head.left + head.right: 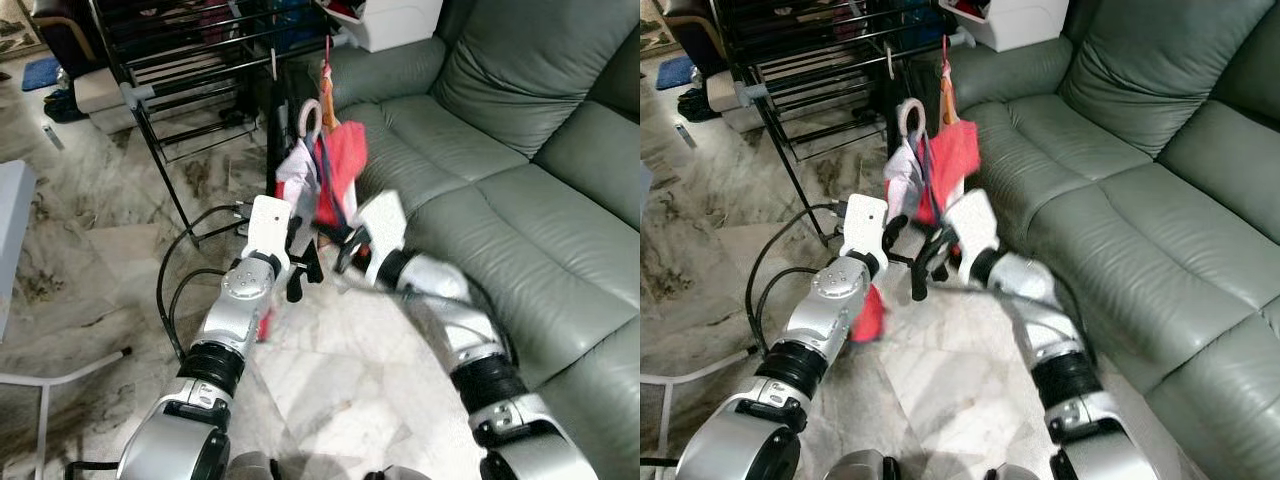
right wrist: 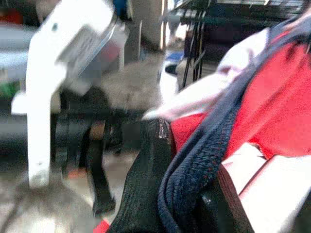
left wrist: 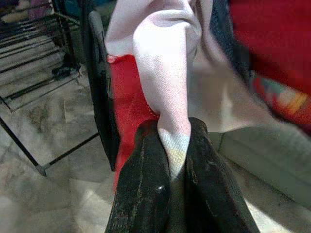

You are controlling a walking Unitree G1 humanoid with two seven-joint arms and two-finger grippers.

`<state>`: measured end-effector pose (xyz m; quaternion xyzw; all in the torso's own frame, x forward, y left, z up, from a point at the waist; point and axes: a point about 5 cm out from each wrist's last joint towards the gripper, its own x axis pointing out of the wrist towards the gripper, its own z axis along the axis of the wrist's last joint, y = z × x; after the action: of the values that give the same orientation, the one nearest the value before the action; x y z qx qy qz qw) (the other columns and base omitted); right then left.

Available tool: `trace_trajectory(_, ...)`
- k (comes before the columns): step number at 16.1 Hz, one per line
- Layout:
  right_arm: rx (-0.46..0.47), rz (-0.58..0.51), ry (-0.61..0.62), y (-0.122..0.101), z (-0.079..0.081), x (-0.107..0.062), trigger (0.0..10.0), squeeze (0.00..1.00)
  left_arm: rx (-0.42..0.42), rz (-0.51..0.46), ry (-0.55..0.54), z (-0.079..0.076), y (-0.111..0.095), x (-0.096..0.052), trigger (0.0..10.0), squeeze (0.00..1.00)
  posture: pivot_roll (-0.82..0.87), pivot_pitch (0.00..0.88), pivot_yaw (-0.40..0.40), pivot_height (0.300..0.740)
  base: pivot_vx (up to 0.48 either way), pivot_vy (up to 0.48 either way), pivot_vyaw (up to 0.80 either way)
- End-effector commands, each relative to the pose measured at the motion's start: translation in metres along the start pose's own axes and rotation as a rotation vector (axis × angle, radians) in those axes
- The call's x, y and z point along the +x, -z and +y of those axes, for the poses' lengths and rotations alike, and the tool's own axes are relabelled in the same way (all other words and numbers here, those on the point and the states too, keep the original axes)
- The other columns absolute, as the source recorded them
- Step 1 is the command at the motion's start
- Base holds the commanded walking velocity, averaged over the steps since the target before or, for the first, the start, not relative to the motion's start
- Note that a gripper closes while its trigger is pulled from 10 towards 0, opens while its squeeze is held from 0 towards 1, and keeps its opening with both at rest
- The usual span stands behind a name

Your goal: Hang hanger

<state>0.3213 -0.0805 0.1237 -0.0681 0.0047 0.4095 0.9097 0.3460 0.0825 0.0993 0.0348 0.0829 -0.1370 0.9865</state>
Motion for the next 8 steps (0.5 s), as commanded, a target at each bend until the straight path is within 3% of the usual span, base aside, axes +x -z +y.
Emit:
trace_trajectory(1, -0.052, 0.038, -0.037, 0.001, 0.002, -0.005, 10.0, 0.03, -0.002, -0.045, -0.028, 0.008, -0.011, 0.003, 0.0, 0.0, -0.07, 0.0, 0.025, 0.74, 0.0, 0.0, 0.0)
trace_trajectory(2, -0.056, 0.045, -0.05, 0.002, 0.002, -0.009, 10.0, 1.0, -0.004, -0.05, -0.028, 0.009, -0.012, 0.003, 0.0, 0.0, -0.07, 0.0, 0.025, 0.74, 0.0, 0.0, 0.0)
trace_trajectory(5, -0.225, 0.116, -0.148, 0.013, 0.011, -0.031, 10.0, 1.0, -0.006, -0.063, -0.03, 0.018, -0.016, 0.005, 0.0, 0.0, -0.07, 0.0, 0.019, 0.74, 0.0, 0.0, 0.0)
trace_trajectory(6, -0.287, 0.176, -0.259, 0.022, 0.024, -0.045, 10.0, 1.0, -0.007, -0.067, -0.036, 0.024, -0.018, 0.005, 0.0, 0.0, -0.08, 0.0, 0.018, 0.74, 0.0, 0.0, 0.0)
trace_trajectory(7, -0.304, 0.222, -0.358, 0.029, 0.035, -0.059, 10.0, 1.0, -0.008, -0.068, -0.052, 0.03, -0.019, 0.006, 0.0, 0.0, -0.09, 0.003, 0.018, 0.74, 0.0, 0.0, 0.0)
trace_trajectory(8, -0.298, 0.239, -0.379, 0.03, 0.036, -0.064, 10.0, 1.0, -0.011, -0.072, -0.059, 0.032, -0.021, 0.007, 0.0, 0.0, -0.09, 0.011, 0.02, 0.74, 0.0, 0.0, 0.0)
